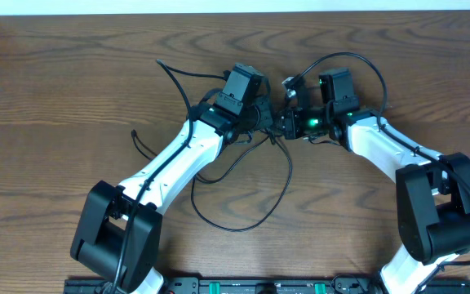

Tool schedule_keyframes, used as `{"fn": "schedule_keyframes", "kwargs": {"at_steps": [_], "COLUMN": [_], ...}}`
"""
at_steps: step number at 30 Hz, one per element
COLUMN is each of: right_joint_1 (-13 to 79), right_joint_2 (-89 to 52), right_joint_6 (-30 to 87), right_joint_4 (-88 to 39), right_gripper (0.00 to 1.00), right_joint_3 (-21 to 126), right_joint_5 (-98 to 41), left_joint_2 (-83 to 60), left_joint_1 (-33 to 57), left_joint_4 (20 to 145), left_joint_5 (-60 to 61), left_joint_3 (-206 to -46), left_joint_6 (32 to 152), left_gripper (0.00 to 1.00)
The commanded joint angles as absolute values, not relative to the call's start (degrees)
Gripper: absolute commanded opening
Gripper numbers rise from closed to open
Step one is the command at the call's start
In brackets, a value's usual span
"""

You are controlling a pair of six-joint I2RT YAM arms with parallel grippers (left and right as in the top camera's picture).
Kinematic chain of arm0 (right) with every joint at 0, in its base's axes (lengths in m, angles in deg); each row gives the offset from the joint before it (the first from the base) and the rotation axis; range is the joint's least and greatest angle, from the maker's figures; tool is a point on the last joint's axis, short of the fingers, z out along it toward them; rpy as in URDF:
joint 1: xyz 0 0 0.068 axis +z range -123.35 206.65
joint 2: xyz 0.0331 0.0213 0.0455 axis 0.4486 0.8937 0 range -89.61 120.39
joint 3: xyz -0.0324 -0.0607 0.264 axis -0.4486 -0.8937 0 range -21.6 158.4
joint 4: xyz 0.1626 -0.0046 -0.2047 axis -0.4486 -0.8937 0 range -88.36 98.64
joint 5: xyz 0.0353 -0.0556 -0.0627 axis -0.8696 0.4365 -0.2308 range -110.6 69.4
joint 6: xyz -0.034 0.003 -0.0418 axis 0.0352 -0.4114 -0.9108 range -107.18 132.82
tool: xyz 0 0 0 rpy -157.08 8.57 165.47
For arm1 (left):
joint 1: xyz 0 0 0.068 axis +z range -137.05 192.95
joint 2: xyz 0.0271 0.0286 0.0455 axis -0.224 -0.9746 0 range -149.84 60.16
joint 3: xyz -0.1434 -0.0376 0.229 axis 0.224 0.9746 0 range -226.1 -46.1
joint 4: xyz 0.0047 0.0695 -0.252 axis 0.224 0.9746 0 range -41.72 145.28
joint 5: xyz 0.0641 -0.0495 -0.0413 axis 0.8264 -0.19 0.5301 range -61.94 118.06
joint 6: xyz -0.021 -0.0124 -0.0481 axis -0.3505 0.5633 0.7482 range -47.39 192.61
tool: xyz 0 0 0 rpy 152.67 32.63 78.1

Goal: Untangle cables

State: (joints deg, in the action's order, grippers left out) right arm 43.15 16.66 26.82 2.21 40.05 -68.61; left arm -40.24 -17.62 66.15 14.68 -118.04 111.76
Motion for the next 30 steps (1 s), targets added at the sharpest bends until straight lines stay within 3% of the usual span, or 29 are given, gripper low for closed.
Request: {"fn": "schedule_keyframes", "kwargs": {"at_steps": [1,9,16,28,30], "right_joint_1": [42.6,42.6,42.6,42.6,42.6], "right_joint_2": [16.8,16.8,16.8,16.8,16.8], "right_joint_6": [26.3,26.3,26.3,26.2,26.0], "right_joint_4": [2.2,2.2,2.2,2.3,2.3], "right_gripper": [0.01,0.01,0.01,0.01,0.01], "right_joint_3": [40.2,40.2,40.2,40.2,40.2], "right_joint_5": [-69.2,-71.8,-72.0,-77.8,-77.7], "left_joint_2": [-39.8,-39.8,-39.8,-39.8,-39.8], "left_joint_1": [-17.6,-17.6,-17.6,-17.6,-17.6], "left_joint_4": [66.2,69.0,68.9,68.7,68.7], "left_joint_5": [12.3,20.6,21.3,21.3,21.3], "left_joint_3": [-118.3,-118.3,-118.3,-118.3,-118.3], "left_joint_6": [108.8,108.0,108.0,108.2,108.2], "left_gripper": [0.30,0.28,0.19,0.19,0.09]}}
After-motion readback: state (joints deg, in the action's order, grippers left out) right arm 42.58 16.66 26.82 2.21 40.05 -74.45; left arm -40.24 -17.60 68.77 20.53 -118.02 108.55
